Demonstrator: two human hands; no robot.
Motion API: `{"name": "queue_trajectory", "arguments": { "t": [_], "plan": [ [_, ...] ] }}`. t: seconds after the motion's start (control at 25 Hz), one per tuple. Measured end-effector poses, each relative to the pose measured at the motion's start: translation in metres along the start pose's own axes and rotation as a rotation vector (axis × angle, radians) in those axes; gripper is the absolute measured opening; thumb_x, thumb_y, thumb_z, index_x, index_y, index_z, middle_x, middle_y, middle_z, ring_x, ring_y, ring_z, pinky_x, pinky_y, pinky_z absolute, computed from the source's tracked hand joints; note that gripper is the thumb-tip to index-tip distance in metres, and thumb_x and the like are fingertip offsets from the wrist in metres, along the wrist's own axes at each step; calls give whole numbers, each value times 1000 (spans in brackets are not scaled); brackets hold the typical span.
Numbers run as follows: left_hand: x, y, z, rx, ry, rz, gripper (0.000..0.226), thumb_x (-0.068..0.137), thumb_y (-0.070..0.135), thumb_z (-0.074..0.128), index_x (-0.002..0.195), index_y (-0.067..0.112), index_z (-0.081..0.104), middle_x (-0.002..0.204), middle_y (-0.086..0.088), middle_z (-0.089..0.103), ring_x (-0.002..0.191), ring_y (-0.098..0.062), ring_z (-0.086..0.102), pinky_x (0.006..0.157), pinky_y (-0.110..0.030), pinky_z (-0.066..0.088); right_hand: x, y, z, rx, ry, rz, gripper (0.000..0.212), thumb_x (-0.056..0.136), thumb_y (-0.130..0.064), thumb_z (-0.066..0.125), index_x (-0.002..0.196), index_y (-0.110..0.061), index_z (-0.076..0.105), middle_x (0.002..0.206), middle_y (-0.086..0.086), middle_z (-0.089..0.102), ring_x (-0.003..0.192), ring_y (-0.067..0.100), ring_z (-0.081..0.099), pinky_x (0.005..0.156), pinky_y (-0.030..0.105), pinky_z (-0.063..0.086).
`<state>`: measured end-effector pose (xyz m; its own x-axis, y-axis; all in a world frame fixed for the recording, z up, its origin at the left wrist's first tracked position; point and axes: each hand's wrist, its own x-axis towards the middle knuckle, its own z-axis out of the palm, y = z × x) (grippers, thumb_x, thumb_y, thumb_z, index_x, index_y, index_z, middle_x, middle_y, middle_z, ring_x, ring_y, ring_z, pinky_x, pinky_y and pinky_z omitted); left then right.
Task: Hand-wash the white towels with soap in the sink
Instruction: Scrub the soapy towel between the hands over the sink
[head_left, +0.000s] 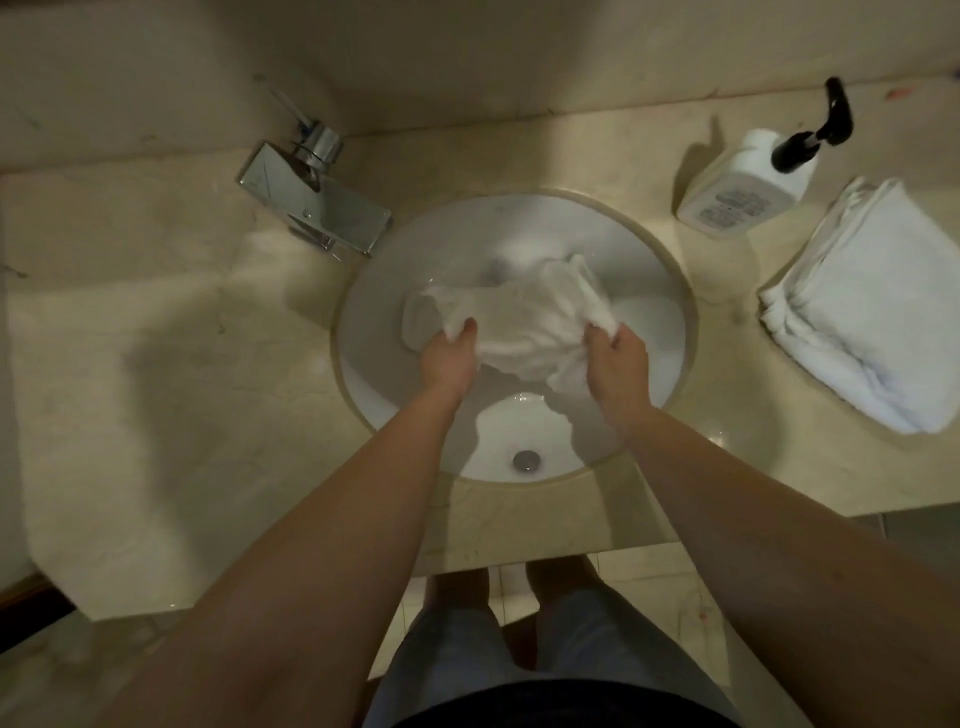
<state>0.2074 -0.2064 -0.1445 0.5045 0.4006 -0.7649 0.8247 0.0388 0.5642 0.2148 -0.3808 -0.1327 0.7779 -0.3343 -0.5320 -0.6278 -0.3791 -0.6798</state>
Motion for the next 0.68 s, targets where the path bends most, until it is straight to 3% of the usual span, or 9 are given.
{"name": "queue_trajectory", "arguments": {
  "t": [0.12,0.24,0.36,0.48,0.56,0.68],
  "plan": [
    [-31,15,-14,-61,75,159,40,102,38,53,126,7,60,117,-14,66,116,-30,61,101,-35,46,-17,-26,-18,186,3,-40,20,99,-21,48,99,-9,64,84,-1,63,83,17,60,70,29,47],
    [-61,35,-29,-97,71,308,34,98,36,61,124,14,58,91,9,61,100,-19,62,85,-24,45,-33,-50,-39,311,-15,-118,27,102,-29,48,111,-9,65,98,3,70,92,15,66,81,27,52],
    [-97,58,-45,-149,11,349,35,89,27,74,114,22,50,92,13,55,101,-16,58,82,-23,43,-51,-73,-60,363,-50,-138,33,97,-39,55,118,-15,63,109,4,71,102,18,67,97,42,52],
    [-129,82,-56,-93,0,376,31,88,27,75,110,16,56,92,10,56,96,-15,57,75,-17,39,-64,-93,-81,350,-212,-195,42,78,-34,74,115,-19,63,107,4,72,100,22,70,92,50,55],
    [-144,96,-62,27,61,473,24,90,31,73,93,11,60,81,4,58,82,-17,56,61,-16,36,-69,-107,-98,123,-253,-321,33,79,-28,74,110,-19,66,102,0,72,94,20,69,85,45,57],
    [-153,112,-68,273,170,689,37,96,38,63,84,3,61,79,-7,56,81,-26,54,67,-30,34,-77,-131,-122,-82,-233,-533,15,92,-27,67,102,-15,68,92,-4,67,83,10,63,71,23,48]
  ]
}}
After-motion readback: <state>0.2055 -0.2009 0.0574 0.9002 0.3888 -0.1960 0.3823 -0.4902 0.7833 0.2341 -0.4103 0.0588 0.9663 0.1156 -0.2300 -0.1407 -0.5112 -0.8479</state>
